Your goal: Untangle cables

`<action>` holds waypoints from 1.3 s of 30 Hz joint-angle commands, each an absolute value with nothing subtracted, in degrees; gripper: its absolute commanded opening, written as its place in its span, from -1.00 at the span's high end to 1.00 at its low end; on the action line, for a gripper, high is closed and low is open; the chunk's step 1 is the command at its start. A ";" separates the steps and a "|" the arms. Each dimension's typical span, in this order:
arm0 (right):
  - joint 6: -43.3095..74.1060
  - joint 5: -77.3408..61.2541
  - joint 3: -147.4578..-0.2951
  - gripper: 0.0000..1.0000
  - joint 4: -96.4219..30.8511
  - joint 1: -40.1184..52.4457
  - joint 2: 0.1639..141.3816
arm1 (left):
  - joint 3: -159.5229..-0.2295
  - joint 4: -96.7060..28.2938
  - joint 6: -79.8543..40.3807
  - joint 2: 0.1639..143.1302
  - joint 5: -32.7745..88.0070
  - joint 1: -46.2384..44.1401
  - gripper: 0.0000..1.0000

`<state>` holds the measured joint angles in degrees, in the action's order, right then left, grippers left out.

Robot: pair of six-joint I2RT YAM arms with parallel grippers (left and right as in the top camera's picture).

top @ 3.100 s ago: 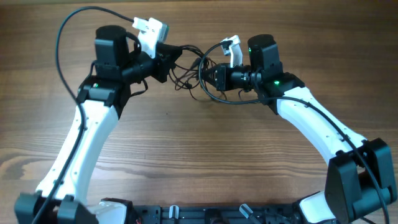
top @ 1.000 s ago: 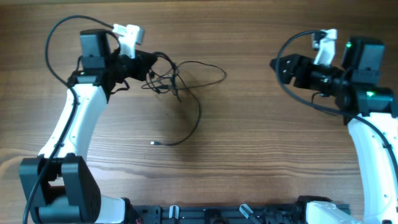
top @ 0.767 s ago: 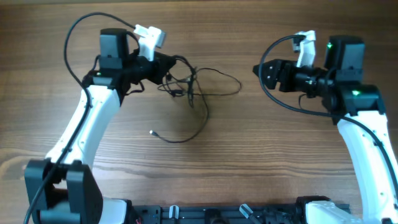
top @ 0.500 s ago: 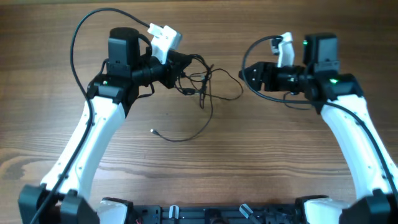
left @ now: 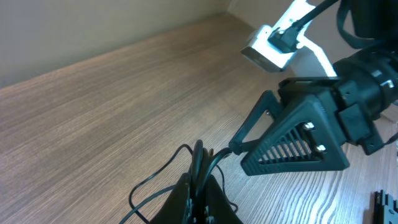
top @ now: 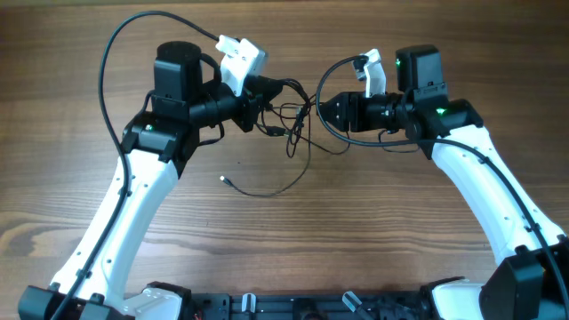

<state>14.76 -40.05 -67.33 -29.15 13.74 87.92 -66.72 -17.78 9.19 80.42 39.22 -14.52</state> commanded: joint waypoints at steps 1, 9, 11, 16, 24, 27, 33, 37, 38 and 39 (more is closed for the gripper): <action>16.99 -40.12 -68.77 -0.10 -28.25 14.00 88.88 | -67.53 -17.34 9.87 78.26 42.48 -14.79 0.90; 21.89 -35.20 -68.77 -0.09 -24.40 15.55 88.95 | -67.53 -17.39 9.85 77.89 44.34 -14.79 0.91; 22.76 -32.95 -68.77 -0.12 -24.43 15.59 88.97 | -67.53 -17.41 9.82 77.71 44.53 -14.79 0.91; 23.70 -30.94 -68.73 -0.18 -24.45 15.59 89.10 | -67.53 -17.39 9.67 76.90 44.56 -14.81 0.91; 28.21 -25.87 -68.58 -0.20 -24.62 15.59 89.14 | -67.53 -17.39 9.69 74.56 44.49 -14.79 0.91; 30.26 -25.67 -68.58 -0.22 -24.84 15.59 89.14 | -67.53 -17.39 9.72 74.56 44.47 -14.79 0.91; 35.79 -26.13 -68.55 -0.27 -24.97 15.59 89.14 | -67.53 -17.17 9.72 74.56 44.47 -14.79 0.91; 41.69 -26.92 -68.55 -0.32 -25.74 15.59 89.14 | -67.53 -17.17 9.91 74.56 43.86 -14.79 0.91; 43.20 -26.85 -68.55 -0.33 -26.11 15.59 89.14 | -67.51 -17.15 9.93 74.56 43.86 -14.79 0.91; 45.10 -26.74 -68.55 -0.33 -26.65 15.59 89.14 | -67.53 -17.17 9.93 74.56 43.83 -14.79 0.91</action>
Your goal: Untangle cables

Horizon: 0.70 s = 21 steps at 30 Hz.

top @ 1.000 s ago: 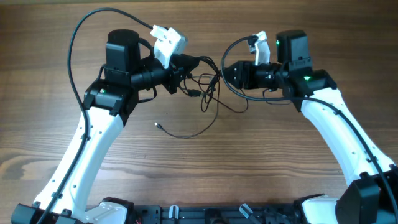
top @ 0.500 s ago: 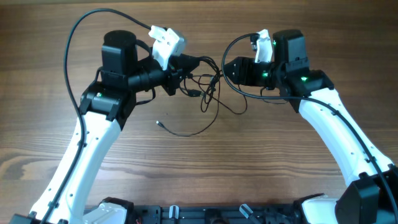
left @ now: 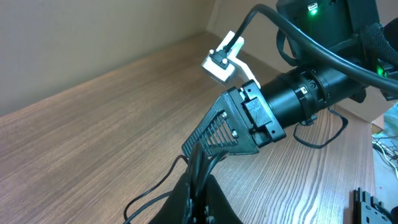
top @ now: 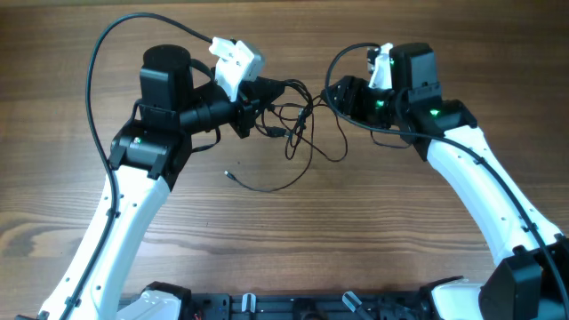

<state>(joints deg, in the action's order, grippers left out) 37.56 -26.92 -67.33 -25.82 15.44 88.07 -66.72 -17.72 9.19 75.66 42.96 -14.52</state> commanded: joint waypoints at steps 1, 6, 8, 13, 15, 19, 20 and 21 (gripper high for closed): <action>46.22 -26.70 -68.55 -0.33 -27.11 15.59 89.14 | -67.53 -17.15 10.11 74.56 43.86 -14.79 0.90; 53.78 -24.16 -68.55 -0.33 -31.35 15.86 89.14 | -67.53 -16.99 10.11 74.56 42.54 -14.79 0.91; 56.36 -24.01 -68.55 -0.33 -32.18 16.21 89.14 | -67.51 -17.02 10.11 74.56 42.54 -14.79 0.91; 62.85 -24.01 -68.58 -0.34 -32.14 17.89 89.14 | -67.51 -16.97 10.13 74.56 42.54 -14.79 0.91; 65.63 -23.94 -68.55 -0.35 -31.88 18.90 89.14 | -67.51 -16.97 10.13 74.56 42.54 -14.79 0.91; 68.90 -23.97 -68.55 -0.40 -30.06 20.71 89.14 | -67.51 -16.95 10.11 74.56 42.54 -14.79 0.91; 70.00 -23.97 -68.55 -0.40 -29.82 21.10 89.14 | -67.53 -16.95 10.09 74.56 42.54 -14.79 0.91; 70.50 -23.94 -68.55 -0.40 -29.67 21.37 89.14 | -67.51 -16.97 10.09 74.56 42.54 -14.79 0.91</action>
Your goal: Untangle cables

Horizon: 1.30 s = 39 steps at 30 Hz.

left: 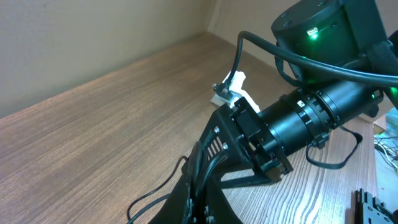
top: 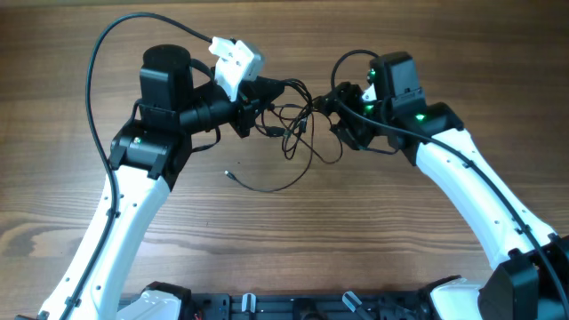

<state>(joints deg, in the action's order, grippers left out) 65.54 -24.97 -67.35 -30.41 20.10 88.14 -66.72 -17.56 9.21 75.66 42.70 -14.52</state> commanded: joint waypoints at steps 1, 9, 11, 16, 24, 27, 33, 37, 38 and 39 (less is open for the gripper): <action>70.54 -23.94 -68.55 -0.41 -29.45 21.58 89.14 | -67.53 -16.99 10.09 74.56 42.54 -14.79 0.91; 70.48 -18.26 -68.55 -0.41 -30.24 21.74 89.14 | -67.51 -16.78 9.82 74.56 42.52 -14.79 0.91; 70.43 -17.04 -68.55 -0.40 -30.26 21.76 89.14 | -67.51 -16.78 9.63 74.56 42.48 -14.79 0.91; 70.50 -14.09 -68.16 0.00 -30.26 21.74 89.14 | -67.53 -16.23 7.18 74.56 41.87 -14.79 0.91; 70.61 -12.14 -67.77 0.22 -30.41 21.76 89.17 | -67.53 -15.66 6.79 74.56 40.86 -14.79 0.91; 70.74 -11.79 -67.77 0.41 -30.41 21.76 89.17 | -67.53 -15.68 6.76 74.56 40.86 -14.79 0.91; 72.03 -15.35 -67.75 -0.08 -30.48 21.82 89.17 | -67.53 -15.64 6.81 74.56 40.84 -14.79 0.91; 66.48 -16.10 -67.75 -0.35 -29.61 21.91 89.17 | -67.53 -15.64 6.83 74.56 40.84 -14.79 0.91; 64.64 -16.12 -67.75 -0.42 -29.41 21.91 89.17 | -67.53 -15.66 6.83 74.56 40.84 -14.79 0.90; 62.61 -16.14 -67.75 -0.45 -29.17 21.91 89.17 | -67.53 -15.66 6.83 74.56 40.84 -14.79 0.91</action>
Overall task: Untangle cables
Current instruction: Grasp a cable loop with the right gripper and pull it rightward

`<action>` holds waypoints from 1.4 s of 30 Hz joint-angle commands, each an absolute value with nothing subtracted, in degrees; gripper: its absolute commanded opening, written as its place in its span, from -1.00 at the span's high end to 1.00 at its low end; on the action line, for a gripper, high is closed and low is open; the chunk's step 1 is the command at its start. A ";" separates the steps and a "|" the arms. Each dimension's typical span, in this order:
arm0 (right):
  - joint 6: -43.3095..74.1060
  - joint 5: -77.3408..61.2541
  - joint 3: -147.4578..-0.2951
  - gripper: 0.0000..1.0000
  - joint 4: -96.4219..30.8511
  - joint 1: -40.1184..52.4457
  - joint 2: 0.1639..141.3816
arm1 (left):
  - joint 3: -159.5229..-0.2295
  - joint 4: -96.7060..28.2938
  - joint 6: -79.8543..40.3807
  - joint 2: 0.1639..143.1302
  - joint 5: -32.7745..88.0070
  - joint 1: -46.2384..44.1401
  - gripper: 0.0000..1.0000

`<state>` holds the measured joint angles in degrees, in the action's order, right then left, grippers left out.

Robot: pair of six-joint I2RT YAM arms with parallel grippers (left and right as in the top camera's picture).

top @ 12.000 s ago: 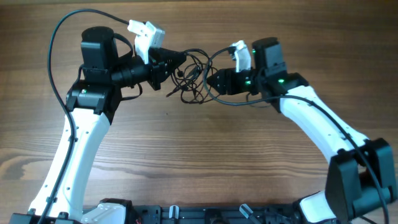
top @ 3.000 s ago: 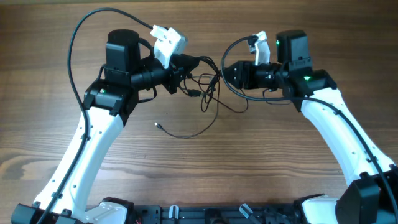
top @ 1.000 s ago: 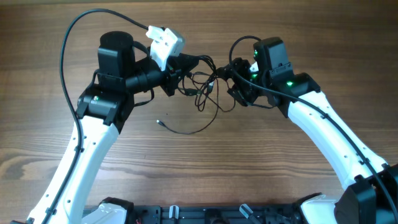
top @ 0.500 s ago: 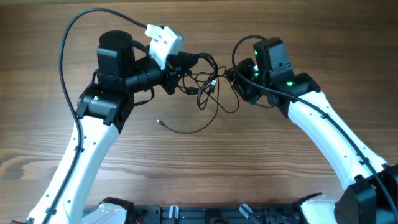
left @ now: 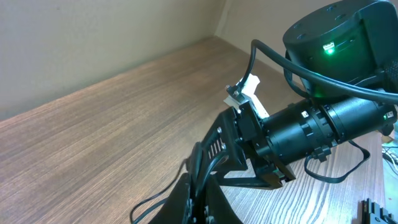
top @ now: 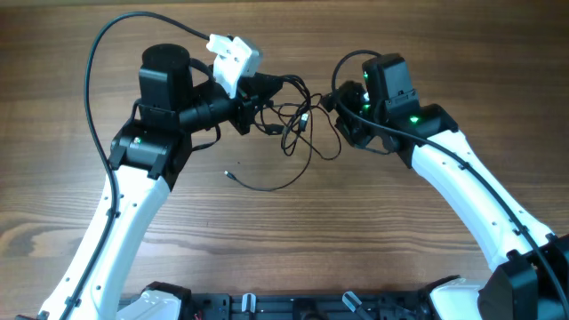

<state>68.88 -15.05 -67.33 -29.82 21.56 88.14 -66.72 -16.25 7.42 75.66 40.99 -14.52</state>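
Note:
A tangle of thin black cables (top: 299,123) hangs and lies between my two grippers at the back middle of the wooden table (top: 293,240). One loose strand trails toward me and ends in a small plug (top: 229,175). My left gripper (top: 277,87) is shut on a bunch of the strands. In the left wrist view its fingers (left: 186,200) pinch the cables (left: 200,163) at the bottom edge. My right gripper (top: 327,100) faces it from the right, tip to tip. It appears shut on the same strands (left: 208,152).
The left wrist camera's thick black lead (top: 96,62) arcs over the back left. A similar lead (top: 348,59) loops above the right wrist. A black rail (top: 293,307) runs along the table's front edge.
My right wrist has shifted a little to the left and rolled slightly, so its camera sits higher in the left wrist view. The left gripper still holds the strands in the same place.
At first both grippers faced each other over the tangle, the right wrist level. Then the right wrist had rolled and lifted, with the left arm drawn slightly left. Later the right arm had come closer in. Now it stands closer still, the tangle between them.

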 commanded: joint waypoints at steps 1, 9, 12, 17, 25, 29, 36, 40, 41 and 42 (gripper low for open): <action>59.29 -16.14 -67.75 -0.48 -29.06 21.91 89.17 | -67.53 -15.68 6.83 74.56 40.84 -14.79 0.91; 38.98 -15.64 -67.75 -0.55 -29.47 21.89 89.17 | -67.53 -15.66 6.85 74.56 39.31 -14.76 0.90; 31.40 -14.50 -67.75 -0.57 -29.41 21.89 89.17 | -67.53 -15.68 6.85 74.56 39.31 -14.79 0.91; 22.00 -11.88 -67.77 -0.57 -31.09 19.79 89.14 | -67.53 -15.66 6.85 74.56 39.31 -14.76 0.90; 11.25 -15.51 -67.77 -0.58 -33.82 12.73 88.92 | -67.53 -15.66 6.85 74.56 38.24 -14.76 0.90; 3.81 -23.59 -67.77 -0.60 -35.88 11.60 88.92 | -67.53 -15.64 6.85 74.56 38.24 -14.79 0.90; -3.68 -31.22 -67.77 -0.70 -38.52 11.81 88.92 | -67.53 -15.62 6.83 74.56 38.26 -14.79 0.90; -6.90 -33.01 -67.77 -0.72 -39.42 11.81 88.92 | -67.53 -15.62 6.83 74.56 38.28 -14.79 0.90; -8.08 -34.22 -67.77 -0.72 -39.57 11.81 88.92 | -67.53 -15.62 6.83 74.56 38.28 -14.79 0.90; -9.04 -35.29 -67.77 -0.72 -39.57 11.81 88.95 | -67.53 -15.62 6.83 74.56 38.28 -14.79 0.90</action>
<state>-3.51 -30.00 -67.33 -39.46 11.57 88.14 -66.72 -16.23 7.40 75.66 38.63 -14.52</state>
